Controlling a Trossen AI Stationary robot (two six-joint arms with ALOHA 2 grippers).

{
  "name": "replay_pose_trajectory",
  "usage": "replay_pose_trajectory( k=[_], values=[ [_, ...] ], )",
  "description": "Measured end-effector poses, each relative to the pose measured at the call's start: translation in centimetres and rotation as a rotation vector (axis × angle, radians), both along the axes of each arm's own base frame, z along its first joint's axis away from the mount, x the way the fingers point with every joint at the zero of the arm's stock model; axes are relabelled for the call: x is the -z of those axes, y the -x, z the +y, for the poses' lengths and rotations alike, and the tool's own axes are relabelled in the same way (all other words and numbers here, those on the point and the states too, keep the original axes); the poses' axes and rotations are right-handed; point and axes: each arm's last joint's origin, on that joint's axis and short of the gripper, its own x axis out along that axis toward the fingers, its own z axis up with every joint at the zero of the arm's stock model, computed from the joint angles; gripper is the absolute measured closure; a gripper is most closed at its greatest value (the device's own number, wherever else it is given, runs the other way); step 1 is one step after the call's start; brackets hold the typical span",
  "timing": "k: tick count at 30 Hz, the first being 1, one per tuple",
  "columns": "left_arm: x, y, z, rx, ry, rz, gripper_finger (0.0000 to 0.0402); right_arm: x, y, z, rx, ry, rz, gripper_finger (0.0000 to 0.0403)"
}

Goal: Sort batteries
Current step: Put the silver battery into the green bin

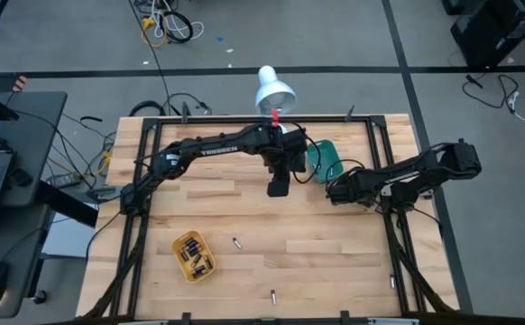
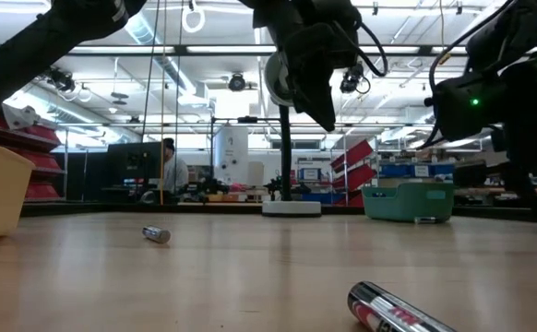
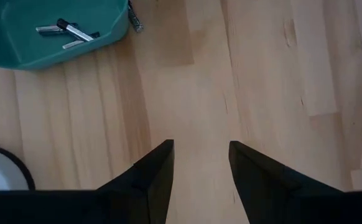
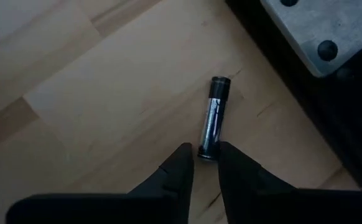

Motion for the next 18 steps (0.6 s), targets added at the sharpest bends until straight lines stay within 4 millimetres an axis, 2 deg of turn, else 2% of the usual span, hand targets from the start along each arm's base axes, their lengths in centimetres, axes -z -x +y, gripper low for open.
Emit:
replay_pose_trajectory(
  k=[6, 12, 15, 18],
  values=[
    [0.0, -0.1, -0.3, 0.007, -0.005, -0.011, 0.0232, -0.1, 0.1, 0.0, -0.03, 0.017, 0.002, 0.039],
    [-0.1, -0.2, -0.3, 0.006, -0.006, -0.016, 0.0232, -0.2, 0.1, 0.3, -0.068, 0.026, 0.002, 0.0393],
    [-0.1, -0.2, -0.3, 0.006, -0.006, -0.016, 0.0232, -1.0, -0.6, 0.6, -0.116, 0.058, -0.043, 0.0396],
    [-0.1, -0.2, -0.3, 0.005, -0.006, -0.016, 0.0232, -2.9, -2.2, 0.8, -0.186, 0.098, -0.139, 0.0396]
  ],
)
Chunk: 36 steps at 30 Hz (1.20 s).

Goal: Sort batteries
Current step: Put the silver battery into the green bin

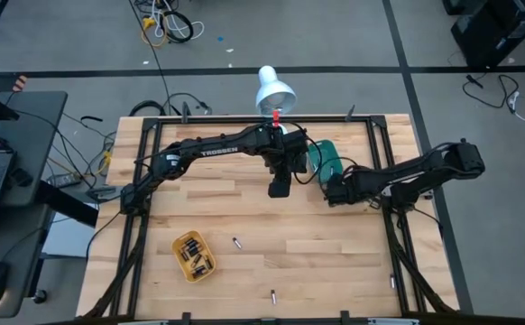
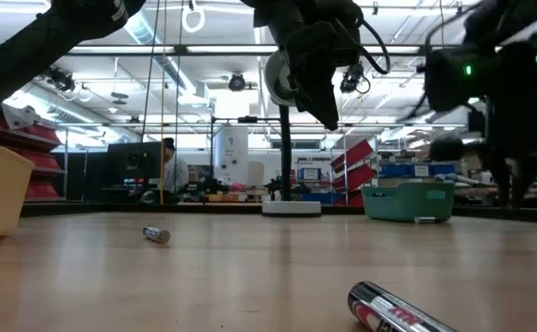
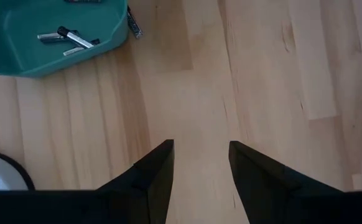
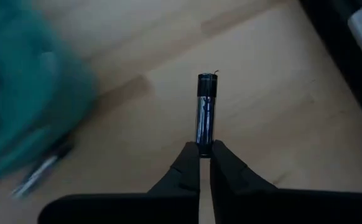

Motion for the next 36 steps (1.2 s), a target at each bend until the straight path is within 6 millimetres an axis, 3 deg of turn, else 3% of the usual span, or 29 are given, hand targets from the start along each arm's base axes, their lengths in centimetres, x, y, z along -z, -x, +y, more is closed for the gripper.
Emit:
replay_pose_trajectory(
  k=[6, 10, 17, 24, 31, 36],
  values=[
    [0.0, -0.1, 0.0, -0.001, -0.001, -0.01, 0.0232, -3.9, -1.5, -0.3, -0.042, 0.122, -0.01, 0.0396],
    [0.0, -0.1, 0.0, -0.001, -0.002, -0.012, 0.0232, -5.4, -2.7, -1.3, -0.126, 0.183, -0.031, 0.0396],
    [-0.4, -0.8, 0.3, -0.062, -0.022, -0.082, 0.0232, -5.1, -4.7, -4.7, -0.316, 0.231, -0.108, 0.0392],
    [-0.3, -1.3, 0.5, -0.192, -0.017, -0.113, 0.0232, -5.0, -4.5, -6.6, -0.372, 0.119, -0.111, 0.0334],
    [0.5, -1.7, 0.6, -0.231, -0.02, -0.094, 0.0232, -4.9, -4.4, -6.9, -0.548, -0.043, -0.119, 0.0274],
    [0.5, -1.7, 0.3, -0.325, 0.038, -0.089, 0.0232, -5.7, -5.1, -4.9, -0.816, -0.1, -0.114, 0.0266]
  ],
)
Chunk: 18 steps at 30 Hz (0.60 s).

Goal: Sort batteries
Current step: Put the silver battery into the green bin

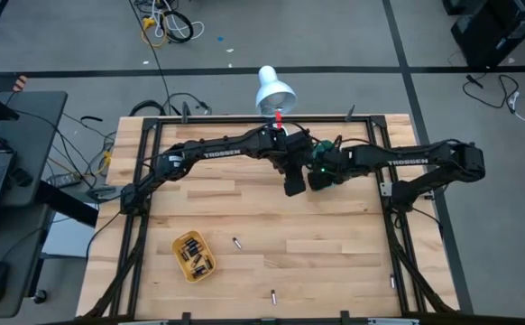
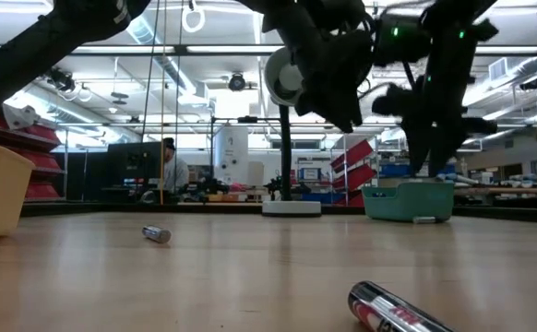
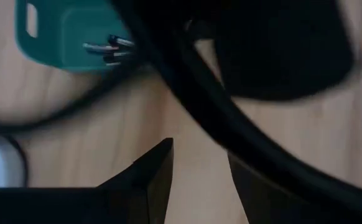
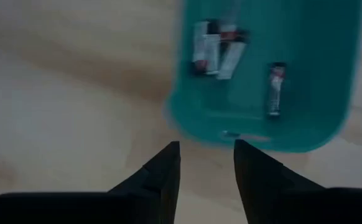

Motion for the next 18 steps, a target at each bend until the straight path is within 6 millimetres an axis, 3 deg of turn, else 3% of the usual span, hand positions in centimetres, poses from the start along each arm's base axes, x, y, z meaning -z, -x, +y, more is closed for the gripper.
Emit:
replay_pose_trajectory(
  k=[5, 9, 11, 14, 18],
  values=[
    [-1.4, 0.4, -0.8, -0.135, 0.078, -0.03, 0.0232, -2.5, -0.3, 2.4, -0.207, 0.045, 0.028, 0.028],
    [-1.8, 1.7, -2.6, -0.312, -0.137, 0.068, 0.0241, -3.9, 0.7, 4.3, -0.295, 0.044, 0.044, 0.0288],
    [-3.4, 2.3, -4.1, -0.323, -0.172, 0.033, 0.0247, -4.3, 1.1, 5.1, -0.326, 0.061, 0.025, 0.0289],
    [-5.2, 3.2, -5.9, -0.314, -0.069, 0.004, 0.0255, -4.8, 1.8, 6.3, -0.402, -0.028, 0.011, 0.0289],
    [-5.1, 2.9, -8.3, -0.314, 0.08, -0.023, 0.0259, -4.8, 3.2, 8.1, -0.485, -0.22, 0.095, 0.0289]
  ],
)
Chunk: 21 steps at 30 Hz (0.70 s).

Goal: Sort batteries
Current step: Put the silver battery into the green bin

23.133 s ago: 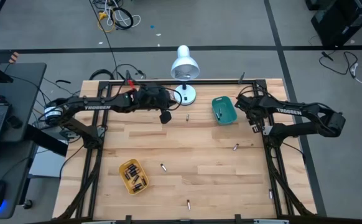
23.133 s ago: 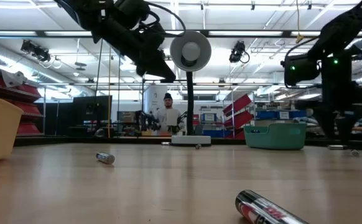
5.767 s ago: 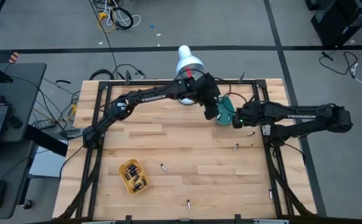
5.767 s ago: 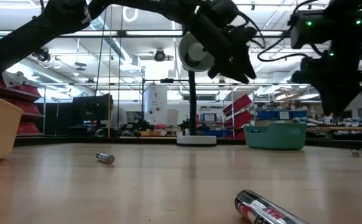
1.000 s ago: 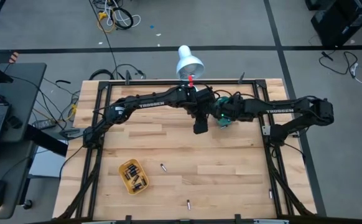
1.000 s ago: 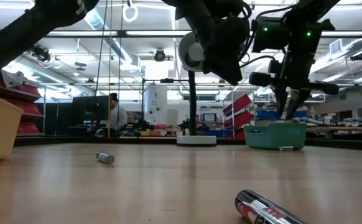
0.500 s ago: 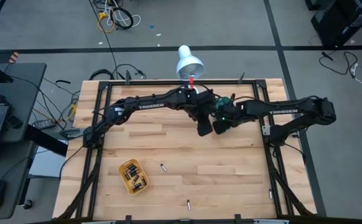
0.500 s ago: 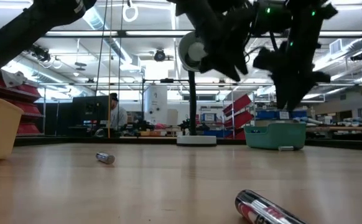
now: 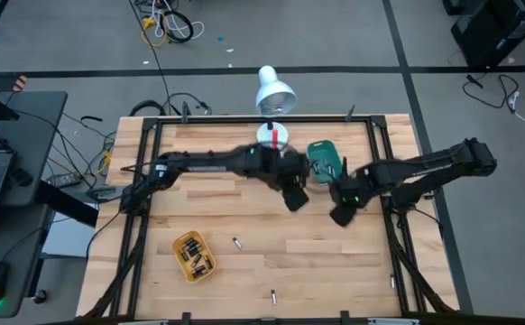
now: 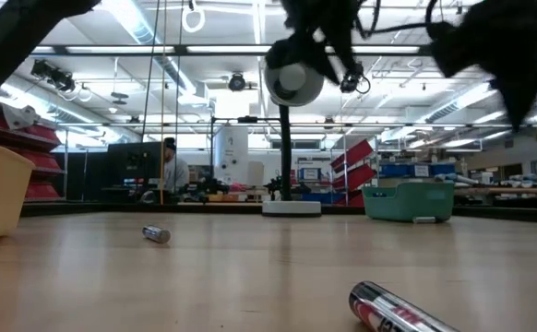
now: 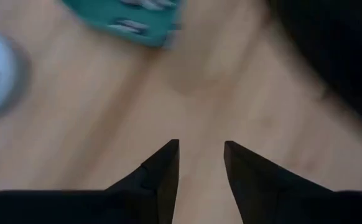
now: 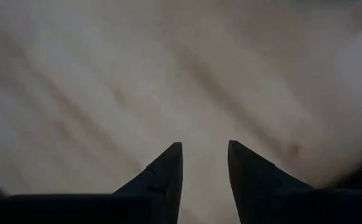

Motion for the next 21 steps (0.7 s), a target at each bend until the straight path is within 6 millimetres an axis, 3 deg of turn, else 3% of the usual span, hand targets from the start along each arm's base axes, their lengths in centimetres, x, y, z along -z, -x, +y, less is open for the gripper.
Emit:
replay_pose_trajectory(
  k=[4, 10, 15, 21],
  values=[
    [-0.1, -0.4, -3.9, 0.053, 0.017, -0.063, 0.0259, 0.8, 0.7, 2.6, -0.103, -0.06, 0.137, 0.0289],
    [0.6, -0.9, -7.1, 0.051, -0.052, -0.106, 0.0259, 2.2, 1.3, 7.7, -0.265, -0.17, 0.232, 0.0288],
    [0.4, -1.3, -7.9, 0.025, -0.017, -0.161, 0.0259, 2.6, 3.0, 11.1, -0.442, -0.177, 0.238, 0.0282],
    [0.2, -1.5, -7.9, -0.021, 0.014, -0.202, 0.0259, 2.7, 4.2, 13.2, -0.494, -0.191, 0.214, 0.0251]
  ],
)
